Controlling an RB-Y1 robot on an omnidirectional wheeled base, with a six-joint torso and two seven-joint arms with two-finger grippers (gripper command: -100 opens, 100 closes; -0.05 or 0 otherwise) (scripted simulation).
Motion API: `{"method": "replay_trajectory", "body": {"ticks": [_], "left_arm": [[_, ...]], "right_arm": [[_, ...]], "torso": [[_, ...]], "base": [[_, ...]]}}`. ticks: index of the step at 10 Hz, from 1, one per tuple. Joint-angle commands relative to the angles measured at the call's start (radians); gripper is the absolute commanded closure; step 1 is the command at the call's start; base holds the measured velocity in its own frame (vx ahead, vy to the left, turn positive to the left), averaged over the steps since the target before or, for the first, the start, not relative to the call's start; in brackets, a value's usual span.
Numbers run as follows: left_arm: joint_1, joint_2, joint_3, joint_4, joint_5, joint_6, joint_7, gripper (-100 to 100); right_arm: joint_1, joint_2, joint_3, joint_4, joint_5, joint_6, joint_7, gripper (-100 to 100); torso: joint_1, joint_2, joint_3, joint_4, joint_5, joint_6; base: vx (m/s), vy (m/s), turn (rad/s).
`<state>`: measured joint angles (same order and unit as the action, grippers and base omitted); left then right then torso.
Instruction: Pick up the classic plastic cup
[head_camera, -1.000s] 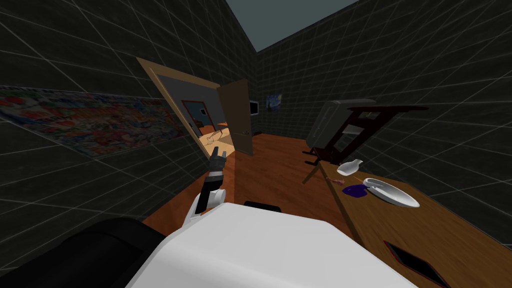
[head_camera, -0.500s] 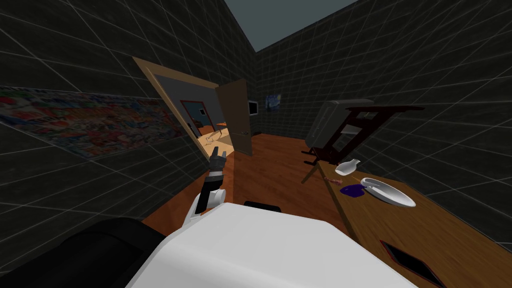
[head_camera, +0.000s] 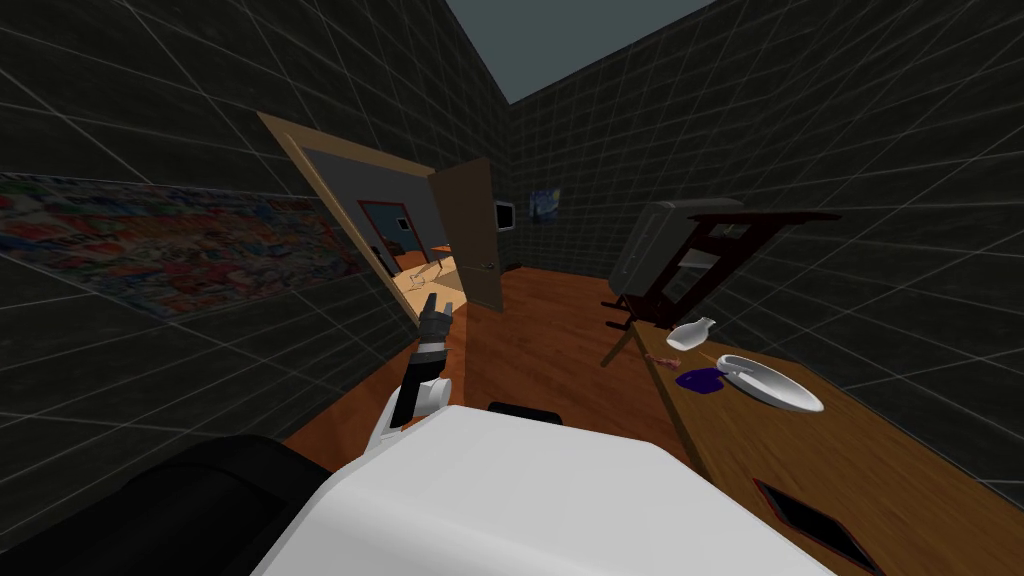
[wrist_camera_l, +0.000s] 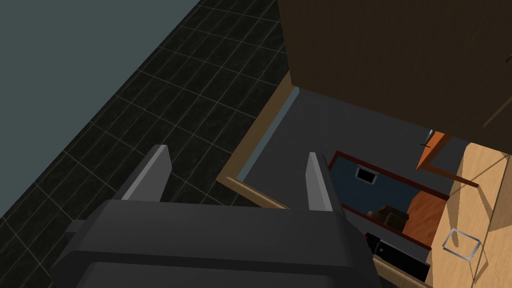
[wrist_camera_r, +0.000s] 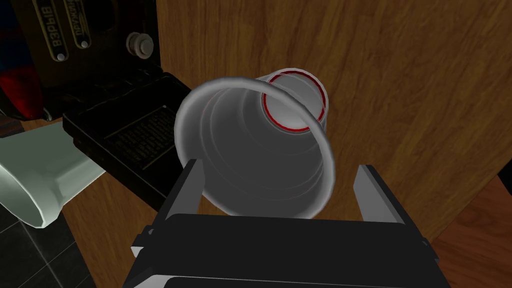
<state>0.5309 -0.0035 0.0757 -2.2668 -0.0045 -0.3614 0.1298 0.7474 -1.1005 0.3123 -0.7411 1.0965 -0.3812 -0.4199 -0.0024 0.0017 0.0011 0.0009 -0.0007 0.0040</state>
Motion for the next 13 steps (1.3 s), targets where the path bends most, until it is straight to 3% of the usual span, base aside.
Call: {"method": "replay_trajectory", "body": {"ticks": [1, 3, 4, 5, 6, 10, 11, 12, 13], "left_arm": [[0.0, 0.0, 0.0, 0.0, 0.0, 0.0, 0.0, 0], [0.0, 0.0, 0.0, 0.0, 0.0, 0.0, 0.0, 0], [0.0, 0.0, 0.0, 0.0, 0.0, 0.0, 0.0, 0], [0.0, 0.0, 0.0, 0.0, 0.0, 0.0, 0.0, 0], [0.0, 0.0, 0.0, 0.0, 0.0, 0.0, 0.0, 0], [0.0, 0.0, 0.0, 0.0, 0.0, 0.0, 0.0, 0], [0.0, 0.0, 0.0, 0.0, 0.0, 0.0, 0.0, 0], [0.0, 0.0, 0.0, 0.0, 0.0, 0.0, 0.0, 0], [0.0, 0.0, 0.0, 0.0, 0.0, 0.0, 0.0, 0]], "right_arm": [[0.009, -0.006, 0.027, -0.036, -0.011, 0.026, -0.019, -100], [0.047, -0.028, 0.099, -0.107, -0.048, 0.091, -0.074, -100], [0.047, -0.028, 0.103, -0.122, -0.048, 0.091, -0.074, -100], [0.037, -0.021, 0.09, -0.096, -0.046, 0.078, -0.058, -100], [0.037, -0.022, 0.091, -0.098, -0.046, 0.08, -0.06, 100], [0.037, -0.018, 0.093, -0.101, -0.046, 0.077, -0.06, 100], [0.037, -0.018, 0.093, -0.101, -0.046, 0.077, -0.06, 0], [0.028, -0.017, 0.065, -0.079, -0.029, 0.059, -0.047, 100], [0.009, -0.006, 0.034, -0.041, -0.011, 0.026, -0.019, 100]], "torso": [[0.0, 0.0, 0.0, 0.0, 0.0, 0.0], [0.0, 0.0, 0.0, 0.0, 0.0, 0.0], [0.0, 0.0, 0.0, 0.0, 0.0, 0.0], [0.0, 0.0, 0.0, 0.0, 0.0, 0.0], [0.001, 0.0, 0.0, 0.0, 0.0, 0.0], [0.001, 0.001, 0.0, 0.0, 0.003, -0.001], [0.001, 0.001, 0.0, 0.0, 0.003, -0.001], [0.001, 0.001, 0.0, 0.0, 0.003, -0.001], [0.002, 0.001, 0.0, 0.0, 0.004, -0.002]], "base": [[0.01, -0.036, -0.008], [0.011, -0.041, -0.015], [0.011, -0.036, -0.008], [0.004, -0.012, 0.002], [0.0, 0.0, 0.0], [0.001, 0.003, -0.001], [0.0, 0.0, 0.0], [-0.008, 0.018, 0.013], [-0.022, 0.039, 0.031]]}}
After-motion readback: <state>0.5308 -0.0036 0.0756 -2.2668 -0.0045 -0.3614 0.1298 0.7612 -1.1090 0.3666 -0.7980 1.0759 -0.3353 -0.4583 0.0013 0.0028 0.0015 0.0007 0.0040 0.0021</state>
